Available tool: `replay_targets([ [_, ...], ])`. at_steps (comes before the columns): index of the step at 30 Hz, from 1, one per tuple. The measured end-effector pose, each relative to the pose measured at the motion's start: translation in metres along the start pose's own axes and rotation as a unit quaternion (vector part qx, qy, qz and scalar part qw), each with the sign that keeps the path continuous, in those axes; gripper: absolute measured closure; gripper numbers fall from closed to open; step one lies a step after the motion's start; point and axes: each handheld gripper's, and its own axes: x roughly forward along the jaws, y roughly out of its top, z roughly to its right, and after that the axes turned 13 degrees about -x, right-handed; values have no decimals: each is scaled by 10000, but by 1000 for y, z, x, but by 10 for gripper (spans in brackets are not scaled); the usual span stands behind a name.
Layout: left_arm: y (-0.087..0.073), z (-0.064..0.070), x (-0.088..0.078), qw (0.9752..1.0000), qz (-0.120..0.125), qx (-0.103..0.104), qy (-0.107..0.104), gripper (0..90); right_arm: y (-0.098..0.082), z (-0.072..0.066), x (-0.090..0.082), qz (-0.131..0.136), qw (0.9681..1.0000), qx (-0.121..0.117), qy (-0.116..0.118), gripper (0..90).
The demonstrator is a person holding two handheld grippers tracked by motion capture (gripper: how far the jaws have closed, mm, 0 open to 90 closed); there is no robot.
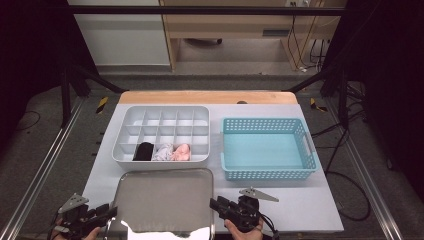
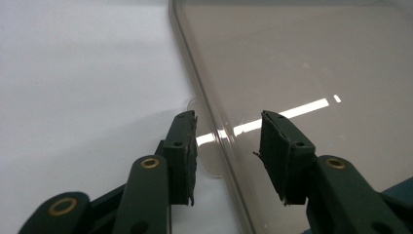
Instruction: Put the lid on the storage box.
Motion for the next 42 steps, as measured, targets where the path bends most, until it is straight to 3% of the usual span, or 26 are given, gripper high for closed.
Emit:
replay_targets([
  [7, 0, -1, 0, 10000, 12, -41, -58, 564, 6, -3, 0, 233, 9997, -55, 9, 640],
  [9, 0, -1, 0, 10000, 13, -38, -70, 561, 6, -2, 5, 154, 9996, 44, 217, 631],
  [10, 0, -1, 0, 10000, 15, -37, -48, 564, 5, -3, 7, 153, 9998, 29, 129, 628],
  [11, 0, -1, 0, 10000, 17, -23, -39, 566, 6, -4, 11, 74, 9999, -147, -14, 627],
  [15, 0, -1, 0, 10000, 8, -19, -31, 575, 4, 1, 14, -69, 9999, -78, 24, 603],
  [19, 0, -1, 0, 10000, 18, -28, -30, 573, 4, 2, 15, -71, 9998, -211, -17, 643],
  [25, 0, 0, 0, 10000, 18, 6, 2, 569, 1, 11, 30, -597, 9970, -434, -232, 641],
  [27, 0, 0, 0, 10000, 16, 24, 7, 569, -2, 14, 33, -665, 9961, -516, -251, 643],
  [34, 0, 2, 0, 10000, 2, 97, 18, 560, -8, 16, 21, -663, 9969, -407, -69, 598],
  [37, -1, 2, 0, 9999, -2, 112, 34, 561, -19, 12, 8, -732, 9971, -189, 122, 614],
  [42, -1, 3, 0, 9999, 0, 107, 39, 560, -24, 9, 5, -703, 9974, -89, 117, 640],
])
